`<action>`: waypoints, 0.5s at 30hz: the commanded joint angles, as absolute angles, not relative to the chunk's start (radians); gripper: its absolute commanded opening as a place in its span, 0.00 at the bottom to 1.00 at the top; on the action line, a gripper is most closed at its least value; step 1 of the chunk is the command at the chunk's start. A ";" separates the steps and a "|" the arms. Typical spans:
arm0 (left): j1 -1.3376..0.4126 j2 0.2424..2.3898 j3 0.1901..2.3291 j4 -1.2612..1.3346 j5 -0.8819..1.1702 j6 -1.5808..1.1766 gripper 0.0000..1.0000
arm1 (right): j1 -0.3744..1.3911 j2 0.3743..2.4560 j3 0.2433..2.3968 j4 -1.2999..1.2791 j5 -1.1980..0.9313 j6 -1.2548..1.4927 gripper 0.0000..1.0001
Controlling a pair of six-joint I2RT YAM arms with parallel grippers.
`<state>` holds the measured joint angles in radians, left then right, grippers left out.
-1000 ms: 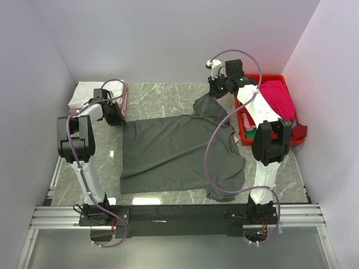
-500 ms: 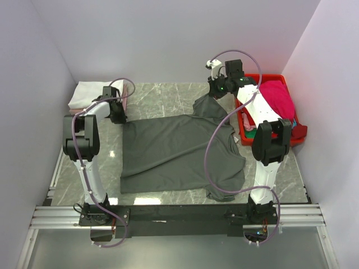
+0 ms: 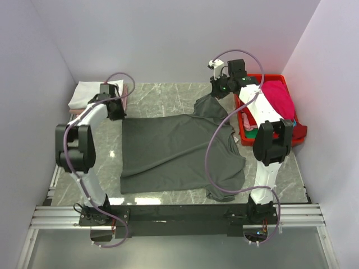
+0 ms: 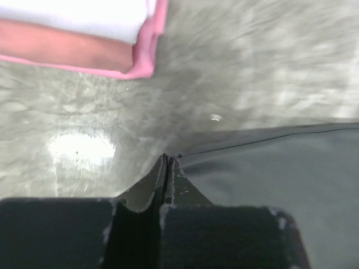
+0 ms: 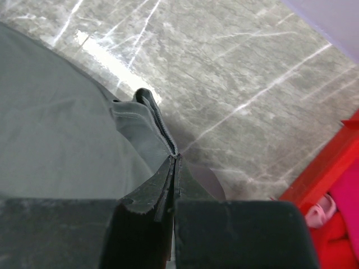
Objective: Fold and stack the t-shirts
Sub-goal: Flatten the tshirt out
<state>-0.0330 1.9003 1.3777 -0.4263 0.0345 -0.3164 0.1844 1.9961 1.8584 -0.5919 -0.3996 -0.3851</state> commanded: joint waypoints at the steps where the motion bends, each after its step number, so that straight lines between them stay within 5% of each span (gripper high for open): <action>1: -0.037 1.705 1.350 -0.335 0.083 -0.322 0.00 | 0.170 1.889 1.875 -0.591 -0.390 -0.413 0.00; 15: -0.037 1.127 1.230 -0.166 0.204 -0.416 0.00 | 0.173 1.508 2.063 -0.725 -0.406 -0.448 0.00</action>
<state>-0.0345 1.2503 1.2133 -0.2550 0.1696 -0.3729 0.1761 1.6108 1.9514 -0.7067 -0.3946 -0.4374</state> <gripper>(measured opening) 0.015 0.008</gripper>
